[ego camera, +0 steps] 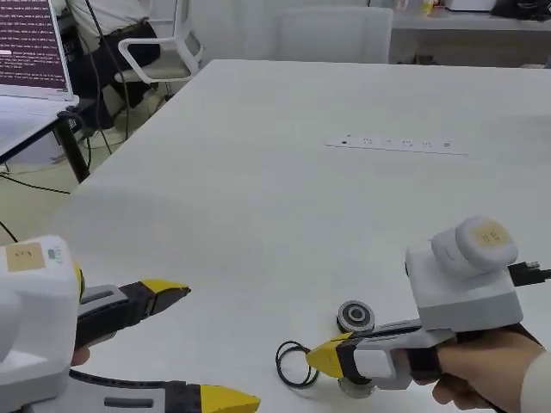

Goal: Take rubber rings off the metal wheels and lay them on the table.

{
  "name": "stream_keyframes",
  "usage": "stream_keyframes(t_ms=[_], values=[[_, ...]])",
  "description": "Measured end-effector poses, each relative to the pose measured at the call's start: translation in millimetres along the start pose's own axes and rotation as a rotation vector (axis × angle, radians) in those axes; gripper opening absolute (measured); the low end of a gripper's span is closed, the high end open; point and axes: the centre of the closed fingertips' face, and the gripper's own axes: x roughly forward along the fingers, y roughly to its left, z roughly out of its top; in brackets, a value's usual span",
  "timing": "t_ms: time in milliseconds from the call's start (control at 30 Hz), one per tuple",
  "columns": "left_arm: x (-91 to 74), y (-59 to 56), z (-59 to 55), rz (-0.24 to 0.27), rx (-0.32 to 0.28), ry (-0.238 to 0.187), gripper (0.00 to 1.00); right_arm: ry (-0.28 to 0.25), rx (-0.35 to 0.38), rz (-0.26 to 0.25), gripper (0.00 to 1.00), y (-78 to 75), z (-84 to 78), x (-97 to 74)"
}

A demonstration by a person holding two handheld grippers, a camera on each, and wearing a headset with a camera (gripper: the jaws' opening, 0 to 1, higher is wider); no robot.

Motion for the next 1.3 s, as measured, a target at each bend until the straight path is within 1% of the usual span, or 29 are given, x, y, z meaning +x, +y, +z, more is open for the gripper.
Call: stream_keyframes(t_ms=[100, 167, 367, 500, 633, 733, 900, 1033, 1100, 1167, 1300], values=[[-0.2, 0.2, 0.0, 0.002, 0.002, 0.0, 0.82, 0.003, -0.002, -0.011, 0.0, -2.4, -1.0, 0.1], [-0.2, 0.4, -0.1, 0.002, 0.001, 0.0, 0.82, 0.012, -0.001, -0.037, 0.0, -7.5, -2.3, -0.3], [-0.1, -0.6, -1.0, -0.003, 0.001, 0.005, 0.81, 0.006, -0.005, -0.056, 0.0, -13.2, -0.5, -0.3], [-0.1, -0.6, -2.1, -0.003, -0.004, 0.011, 0.81, 0.015, -0.024, -0.076, 0.0, -16.4, -1.9, -0.2], [-0.1, -0.6, -2.4, -0.004, -0.003, 0.013, 0.8, 0.026, -0.057, -0.08, 0.0, -16.4, -2.8, 2.0], [0.0, -0.7, -3.0, -0.005, -0.005, 0.016, 0.8, 0.05, -0.094, -0.092, 0.0, -17.2, -7.0, 2.8], [-0.2, -0.6, -3.6, -0.004, -0.003, 0.019, 0.79, 0.054, -0.119, -0.091, 0.01, -16.7, -6.8, 3.5], [-0.2, -0.4, -4.0, -0.003, 0.0, 0.02, 0.79, 0.071, -0.176, -0.104, 0.01, -16.8, -7.9, 4.1], [-0.3, -0.2, -4.6, -0.001, 0.002, 0.024, 0.79, 0.078, -0.208, -0.096, 0.04, -14.6, -8.4, 4.9], [-0.4, -0.3, -4.8, -0.001, 0.004, 0.026, 0.78, 0.086, -0.246, -0.107, 0.07, -14.7, -8.3, 5.1], [-0.4, 0.3, -4.9, 0.001, 0.002, 0.026, 0.78, 0.098, -0.282, -0.112, 0.08, -14.6, -9.4, 5.6]])
